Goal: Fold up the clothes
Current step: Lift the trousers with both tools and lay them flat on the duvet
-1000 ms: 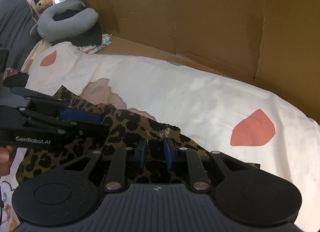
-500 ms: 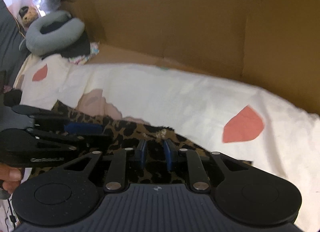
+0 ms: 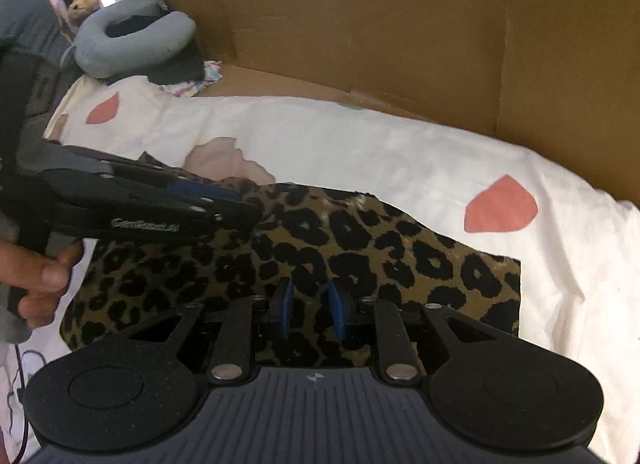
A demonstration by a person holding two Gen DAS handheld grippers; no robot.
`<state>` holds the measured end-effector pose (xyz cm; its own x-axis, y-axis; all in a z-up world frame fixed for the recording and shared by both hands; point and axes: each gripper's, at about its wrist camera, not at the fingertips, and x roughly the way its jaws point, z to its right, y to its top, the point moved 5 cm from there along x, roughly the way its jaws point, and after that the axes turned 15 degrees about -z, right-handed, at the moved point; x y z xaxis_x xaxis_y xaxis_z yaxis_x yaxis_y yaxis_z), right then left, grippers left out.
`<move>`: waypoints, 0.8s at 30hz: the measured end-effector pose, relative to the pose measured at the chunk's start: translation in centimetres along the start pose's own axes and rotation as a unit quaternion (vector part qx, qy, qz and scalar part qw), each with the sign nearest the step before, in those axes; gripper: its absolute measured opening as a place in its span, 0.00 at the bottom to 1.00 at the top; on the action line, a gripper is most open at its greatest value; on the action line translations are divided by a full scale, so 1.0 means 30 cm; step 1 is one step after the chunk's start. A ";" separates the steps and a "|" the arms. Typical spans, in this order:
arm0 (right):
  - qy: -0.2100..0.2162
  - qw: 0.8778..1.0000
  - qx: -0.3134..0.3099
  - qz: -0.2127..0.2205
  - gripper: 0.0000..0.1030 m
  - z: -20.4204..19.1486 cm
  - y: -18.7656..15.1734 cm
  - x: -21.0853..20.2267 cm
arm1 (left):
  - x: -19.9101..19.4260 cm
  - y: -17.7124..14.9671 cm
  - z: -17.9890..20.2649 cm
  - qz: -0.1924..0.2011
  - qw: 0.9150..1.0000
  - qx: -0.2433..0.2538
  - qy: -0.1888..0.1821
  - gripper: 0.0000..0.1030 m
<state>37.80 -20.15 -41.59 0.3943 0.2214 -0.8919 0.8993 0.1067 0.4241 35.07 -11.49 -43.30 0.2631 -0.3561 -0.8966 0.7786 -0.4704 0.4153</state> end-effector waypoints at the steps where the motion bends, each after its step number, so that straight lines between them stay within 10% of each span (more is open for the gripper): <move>1: -0.001 1.000 0.005 -0.002 0.24 0.006 0.001 0.006 | -0.003 0.003 0.003 -0.002 1.000 0.001 0.003 0.30; 12: 0.016 0.998 0.053 0.028 0.25 0.028 0.021 -0.071 | -0.164 -0.020 0.036 0.036 0.998 -0.043 -0.014 0.25; 24: 0.040 0.998 -0.032 0.041 0.28 -0.116 -0.085 -0.155 | -0.215 -0.197 0.144 0.033 0.999 -0.021 -0.009 0.25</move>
<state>33.01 -18.09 -37.99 0.4470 0.3081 -0.8398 0.8499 0.1465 0.5062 26.32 -9.89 -39.30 0.3036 -0.4002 -0.8647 0.7840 -0.4108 0.4654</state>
